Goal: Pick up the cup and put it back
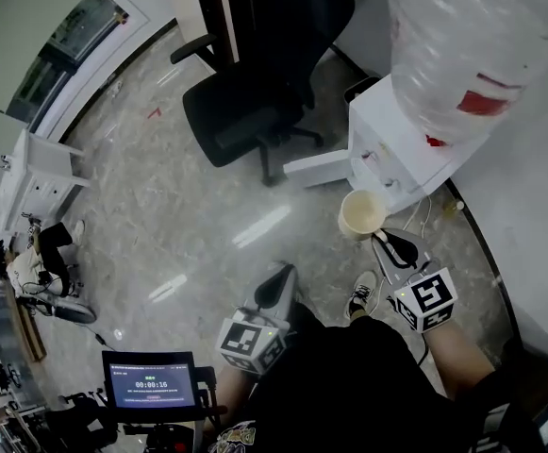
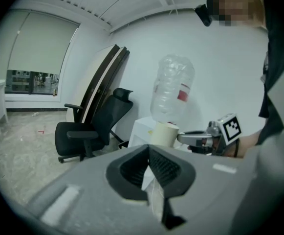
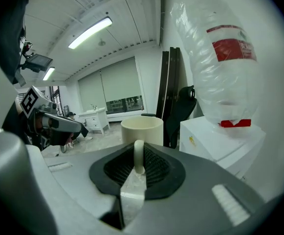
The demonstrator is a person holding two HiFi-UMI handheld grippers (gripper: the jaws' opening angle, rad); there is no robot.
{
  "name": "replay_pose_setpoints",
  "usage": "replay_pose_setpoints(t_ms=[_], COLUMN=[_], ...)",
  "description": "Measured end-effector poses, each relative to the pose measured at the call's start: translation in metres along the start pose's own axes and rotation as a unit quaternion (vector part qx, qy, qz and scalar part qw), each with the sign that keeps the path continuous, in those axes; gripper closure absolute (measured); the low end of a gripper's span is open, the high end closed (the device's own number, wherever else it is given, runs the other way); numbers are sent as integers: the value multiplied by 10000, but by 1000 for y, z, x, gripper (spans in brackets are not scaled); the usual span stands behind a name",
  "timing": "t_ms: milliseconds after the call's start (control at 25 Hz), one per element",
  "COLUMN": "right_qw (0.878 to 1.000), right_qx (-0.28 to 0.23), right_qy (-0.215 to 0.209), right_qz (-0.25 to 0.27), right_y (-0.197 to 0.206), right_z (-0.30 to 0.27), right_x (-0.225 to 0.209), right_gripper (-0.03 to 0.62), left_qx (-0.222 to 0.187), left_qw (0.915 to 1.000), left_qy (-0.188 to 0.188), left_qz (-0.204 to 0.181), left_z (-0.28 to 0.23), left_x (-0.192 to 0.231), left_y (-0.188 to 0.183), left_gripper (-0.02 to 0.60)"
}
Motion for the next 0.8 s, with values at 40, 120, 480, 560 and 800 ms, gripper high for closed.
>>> replay_pose_setpoints(t_ms=[40, 120, 480, 560, 800], right_qw=[10000, 10000, 9928, 9868, 9694], right_qx=[7, 7, -355, -459, -626], right_qy=[18, 83, 976, 1345, 2116], right_qz=[-22, -49, -591, -781, -1078], right_y=[4, 11, 50, 64, 130], right_z=[-10, -30, -119, -139, -178], right_x=[-3, -5, 10, 10, 7], right_gripper=[545, 545, 545, 545, 545], left_qx=[3, 15, 455, 475, 567], left_qw=[10000, 9995, 9742, 9622, 9420], left_qy=[77, 285, 2036, 2419, 2988], left_qz=[-28, -103, -858, -1156, -1417], left_z=[-9, -26, -81, -89, -95], left_x=[4, 13, 59, 70, 80], left_y=[2, 4, 16, 26, 85], left_gripper=[577, 577, 577, 577, 577])
Point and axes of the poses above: the fingertips, and each gripper's own axes: z backward along the fingers, x to its left, y out of its underside, the point moved 7 cm from there along z, backward along the fingers, and after that the axes turned 8 degrees about -z, right-handed, at the moved point
